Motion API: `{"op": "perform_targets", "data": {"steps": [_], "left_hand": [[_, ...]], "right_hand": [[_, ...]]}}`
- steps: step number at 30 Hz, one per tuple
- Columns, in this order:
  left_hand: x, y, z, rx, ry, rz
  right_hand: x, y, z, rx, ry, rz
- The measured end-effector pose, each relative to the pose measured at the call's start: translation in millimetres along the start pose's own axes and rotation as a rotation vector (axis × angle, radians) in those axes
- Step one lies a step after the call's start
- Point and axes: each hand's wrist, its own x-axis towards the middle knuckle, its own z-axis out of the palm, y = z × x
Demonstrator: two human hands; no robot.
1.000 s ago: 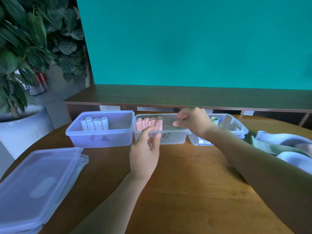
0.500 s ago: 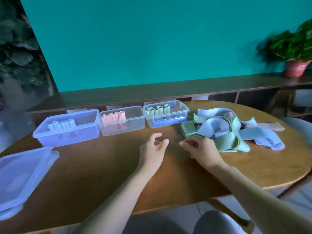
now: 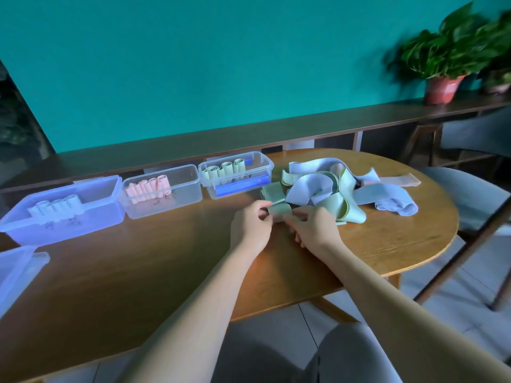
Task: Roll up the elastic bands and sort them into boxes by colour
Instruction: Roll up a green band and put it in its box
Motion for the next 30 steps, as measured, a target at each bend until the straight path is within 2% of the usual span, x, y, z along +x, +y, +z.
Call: {"op": "perform_targets", "data": {"steps": [8,16,20,25,30], "left_hand": [[-28.6,-8.1,-39.0,-0.304,0.083,-0.050],[-66.8,-42.2,-111.5,-0.239,0.162,-0.070],[-81.8,-55.6,-138.4,-0.289,0.201,-0.102],[-103.7,-59.2,-157.5,-0.385,0.113,-0.137],[-121.0,-51.3,-165.2,-0.422,0.050,-0.057]], "right_hand": [[-17.5,-2.2,-3.6,0.026,-0.102,-0.118],[-34.0,-16.4,12.0,-0.049,-0.161,-0.200],[-41.5,-28.2,24.6,-0.056,-0.227,-0.279],[-60.7,-43.6,45.0,0.037,-0.346,-0.404],[-85.6,-57.3,63.9,0.191,-0.397,-0.564]]}}
